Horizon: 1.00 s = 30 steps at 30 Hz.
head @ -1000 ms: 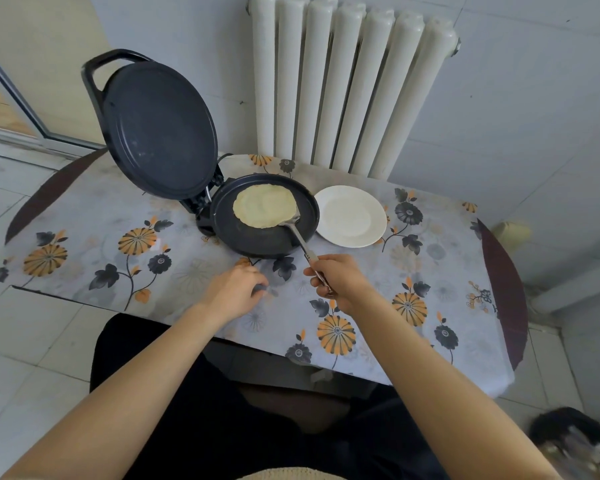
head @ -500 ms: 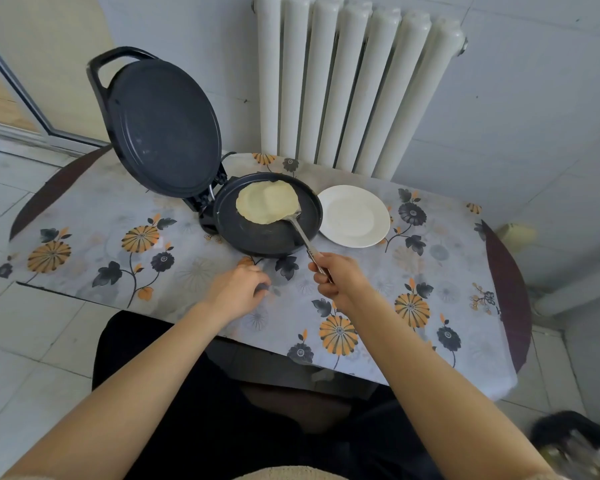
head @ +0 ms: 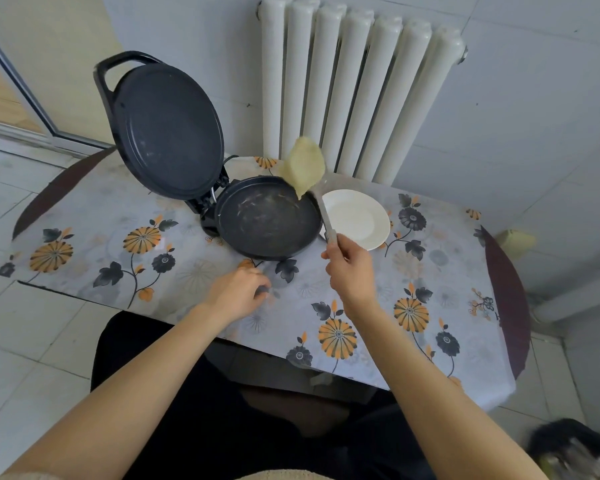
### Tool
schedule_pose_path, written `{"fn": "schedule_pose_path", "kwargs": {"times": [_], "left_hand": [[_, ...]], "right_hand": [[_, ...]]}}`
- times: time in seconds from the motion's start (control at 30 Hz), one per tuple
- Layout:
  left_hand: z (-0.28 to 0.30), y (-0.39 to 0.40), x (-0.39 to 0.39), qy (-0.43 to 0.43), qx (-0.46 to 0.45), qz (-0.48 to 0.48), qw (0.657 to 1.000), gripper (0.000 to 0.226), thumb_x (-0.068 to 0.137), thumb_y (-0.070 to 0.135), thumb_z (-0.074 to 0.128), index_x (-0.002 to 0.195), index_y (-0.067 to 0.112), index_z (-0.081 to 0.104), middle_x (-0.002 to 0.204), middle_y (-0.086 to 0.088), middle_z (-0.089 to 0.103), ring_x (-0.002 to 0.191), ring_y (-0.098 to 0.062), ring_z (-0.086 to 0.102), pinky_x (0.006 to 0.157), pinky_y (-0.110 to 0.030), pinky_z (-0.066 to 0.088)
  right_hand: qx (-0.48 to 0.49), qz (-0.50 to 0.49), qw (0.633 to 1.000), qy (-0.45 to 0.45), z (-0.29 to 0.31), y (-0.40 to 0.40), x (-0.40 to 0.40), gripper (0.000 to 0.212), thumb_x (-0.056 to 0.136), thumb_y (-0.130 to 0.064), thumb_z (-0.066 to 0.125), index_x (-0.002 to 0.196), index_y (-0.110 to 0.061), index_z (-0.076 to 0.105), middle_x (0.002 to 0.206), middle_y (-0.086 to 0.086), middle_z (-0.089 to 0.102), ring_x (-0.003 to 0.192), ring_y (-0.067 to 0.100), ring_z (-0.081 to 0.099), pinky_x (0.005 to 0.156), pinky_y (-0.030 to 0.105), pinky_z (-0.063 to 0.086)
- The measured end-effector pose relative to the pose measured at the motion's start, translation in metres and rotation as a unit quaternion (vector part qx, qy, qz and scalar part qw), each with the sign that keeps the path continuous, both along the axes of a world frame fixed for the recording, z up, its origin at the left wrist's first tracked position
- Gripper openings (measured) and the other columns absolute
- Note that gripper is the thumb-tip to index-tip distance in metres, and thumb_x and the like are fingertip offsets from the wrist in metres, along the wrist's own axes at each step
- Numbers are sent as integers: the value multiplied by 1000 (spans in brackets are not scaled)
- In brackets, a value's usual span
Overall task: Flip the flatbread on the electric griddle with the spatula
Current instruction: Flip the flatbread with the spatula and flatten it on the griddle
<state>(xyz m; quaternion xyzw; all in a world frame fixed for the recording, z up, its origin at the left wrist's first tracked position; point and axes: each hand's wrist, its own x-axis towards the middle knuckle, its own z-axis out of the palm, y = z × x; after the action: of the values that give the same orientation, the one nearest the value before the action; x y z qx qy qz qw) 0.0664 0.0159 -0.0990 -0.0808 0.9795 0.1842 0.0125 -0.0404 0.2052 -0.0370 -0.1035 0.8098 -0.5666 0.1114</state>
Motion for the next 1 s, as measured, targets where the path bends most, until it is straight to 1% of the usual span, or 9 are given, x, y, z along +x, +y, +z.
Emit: {"fn": "schedule_pose_path", "kwargs": {"times": [0.07,0.13,0.2,0.3,0.43,0.6,0.73,0.87,1.0], "left_hand": [[1,0,0,-3,0,3,1000,18,92,25,65,108,19,73,106,3,67,105,-17,57,73,-43,57],[1,0,-1,-10,1,8,1000,19,92,24,64,108,19,73,108,2,67,108,-18,57,75,-44,57],[2,1,-2,-19,-1,12,1000,20,93,25,64,109,19,72,113,2,67,109,-18,58,78,-43,57],[2,0,0,-20,-5,5,1000,20,93,24,63,110,18,72,114,0,66,110,-20,58,77,-42,57],[2,0,0,-19,-8,-5,1000,19,93,22,62,108,16,72,109,0,67,106,-20,58,74,-44,57],[2,1,0,-15,-5,-3,1000,20,93,22,62,109,17,72,107,1,66,101,-19,59,74,-41,56],[3,1,0,-17,-4,-2,1000,21,93,23,62,112,18,71,109,2,65,99,-19,61,75,-41,56],[3,1,0,-17,-2,-5,1000,21,93,22,62,112,16,71,110,2,66,99,-18,60,76,-40,56],[3,1,0,-15,6,-3,1000,21,93,18,62,111,16,72,109,1,67,98,-19,61,75,-43,56]], "right_hand": [[113,82,977,160,0,-5,5,27,104,-4,46,128,-5,58,91,14,56,74,28,52,65,31,37],[189,161,949,196,-5,-14,8,47,102,1,47,149,-3,42,108,20,51,82,32,52,73,33,41],[225,184,938,188,-9,-21,11,52,101,0,48,152,-4,38,113,21,51,91,37,55,77,34,43],[156,147,961,173,-11,-24,14,35,100,3,46,134,-1,54,87,14,49,76,31,46,58,23,31],[90,95,989,63,-5,-16,5,16,100,-3,45,86,-3,52,65,4,44,57,18,34,52,31,28],[-43,35,980,-192,3,-6,-2,20,104,-6,46,97,0,65,79,13,56,42,8,35,40,23,29],[-46,47,966,-251,3,-2,-6,18,104,-6,49,110,0,65,82,12,64,40,8,35,37,21,29],[135,93,982,-92,6,3,-11,27,102,-15,53,128,-17,62,92,6,72,54,15,51,49,27,45],[222,99,967,72,10,12,-17,28,100,-23,64,127,-16,71,117,8,75,103,24,69,80,30,49]]}}
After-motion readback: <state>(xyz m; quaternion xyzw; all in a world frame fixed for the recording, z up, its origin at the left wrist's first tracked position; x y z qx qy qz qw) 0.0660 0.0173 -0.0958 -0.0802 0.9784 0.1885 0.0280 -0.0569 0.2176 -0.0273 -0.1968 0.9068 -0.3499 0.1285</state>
